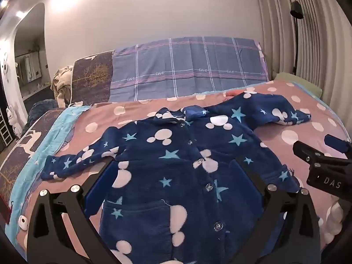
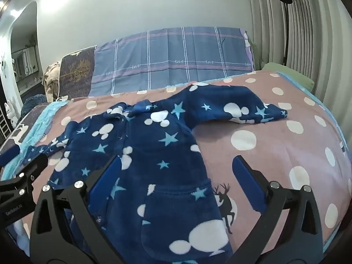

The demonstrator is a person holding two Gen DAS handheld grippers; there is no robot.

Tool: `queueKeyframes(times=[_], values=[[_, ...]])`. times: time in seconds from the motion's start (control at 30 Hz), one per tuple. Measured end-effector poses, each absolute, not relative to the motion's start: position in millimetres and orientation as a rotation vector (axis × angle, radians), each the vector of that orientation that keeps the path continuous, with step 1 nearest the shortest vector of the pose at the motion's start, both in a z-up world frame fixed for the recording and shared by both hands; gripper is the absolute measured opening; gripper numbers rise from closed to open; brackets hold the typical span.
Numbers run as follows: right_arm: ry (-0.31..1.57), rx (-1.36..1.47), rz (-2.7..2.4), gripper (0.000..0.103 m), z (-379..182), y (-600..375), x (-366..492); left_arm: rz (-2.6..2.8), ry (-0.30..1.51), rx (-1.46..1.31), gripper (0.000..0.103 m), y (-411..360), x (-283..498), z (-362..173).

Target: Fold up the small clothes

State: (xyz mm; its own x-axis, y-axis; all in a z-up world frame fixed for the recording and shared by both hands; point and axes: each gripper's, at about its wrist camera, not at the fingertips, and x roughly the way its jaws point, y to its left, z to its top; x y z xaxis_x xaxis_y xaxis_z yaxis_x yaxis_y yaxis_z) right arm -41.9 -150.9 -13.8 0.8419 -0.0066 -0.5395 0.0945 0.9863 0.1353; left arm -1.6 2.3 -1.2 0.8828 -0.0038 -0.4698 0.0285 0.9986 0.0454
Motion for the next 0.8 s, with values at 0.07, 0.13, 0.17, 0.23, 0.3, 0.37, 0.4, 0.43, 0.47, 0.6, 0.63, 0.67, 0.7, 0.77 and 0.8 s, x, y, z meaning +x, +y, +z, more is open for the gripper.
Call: queueKeyframes(times=[0.07, 0.13, 0.17, 0.23, 0.3, 0.37, 0.4, 0.43, 0.47, 0.6, 0.63, 0.67, 0.7, 0.77, 0.8], values=[[0.577, 0.153, -0.059, 0.101, -13.2, -151.8, -40.5, -0.03, 0.507, 0.048, 0.102, 3.6, -1.2, -1.9], [0.591, 0.156, -0.059, 0.101, -18.3, -155.4, -39.1, -0.029, 0.516, 0.055, 0.102, 4.3, 0.5, -3.4], [0.572, 0.163, -0.052, 0.101, -18.9, -157.8, -46.0, -0.022, 0.515, 0.076, 0.102, 1.5, -0.1, -3.6], [0.563, 0.15, -0.055, 0.101, -19.6, -155.1, -49.0, -0.005, 0.503, 0.12, 0.102, -11.0, -4.4, -4.1], [0.551, 0.138, -0.055, 0.101, -18.3, -152.2, -52.7, 0.007, 0.499, 0.118, 0.102, -16.6, -5.2, -4.6], [0.541, 0.141, -0.054, 0.101, -16.4, -152.6, -55.0, 0.002, 0.502, 0.105, 0.102, -12.3, -3.1, -7.2], [0.53, 0.149, -0.058, 0.101, -14.9, -150.9, -56.1, 0.004, 0.5, 0.105, 0.102, -10.8, -3.6, -7.5], [0.518, 0.157, -0.057, 0.101, -15.1, -151.5, -57.5, 0.008, 0.498, 0.106, 0.102, -10.6, -4.2, -8.3], [0.512, 0.161, -0.058, 0.101, -15.0, -151.8, -58.3, 0.014, 0.496, 0.11, 0.102, -10.5, -4.8, -8.9], [0.515, 0.148, -0.069, 0.101, -16.5, -151.4, -57.0, 0.018, 0.504, 0.108, 0.102, -9.0, -4.3, -11.5], [0.517, 0.148, -0.068, 0.101, -16.4, -151.5, -57.0, 0.02, 0.505, 0.105, 0.102, -7.7, -4.2, -11.8], [0.523, 0.152, -0.068, 0.101, -16.3, -152.0, -56.2, 0.023, 0.505, 0.102, 0.102, -7.1, -4.0, -12.5], [0.529, 0.155, -0.066, 0.101, -16.4, -152.5, -55.3, 0.025, 0.504, 0.1, 0.102, -7.3, -3.6, -13.2], [0.537, 0.156, -0.061, 0.101, -17.7, -152.5, -54.7, 0.023, 0.504, 0.092, 0.102, -6.2, -2.6, -14.8], [0.54, 0.153, -0.062, 0.101, -18.0, -152.3, -54.5, 0.02, 0.504, 0.09, 0.102, -5.6, -2.4, -15.2]])
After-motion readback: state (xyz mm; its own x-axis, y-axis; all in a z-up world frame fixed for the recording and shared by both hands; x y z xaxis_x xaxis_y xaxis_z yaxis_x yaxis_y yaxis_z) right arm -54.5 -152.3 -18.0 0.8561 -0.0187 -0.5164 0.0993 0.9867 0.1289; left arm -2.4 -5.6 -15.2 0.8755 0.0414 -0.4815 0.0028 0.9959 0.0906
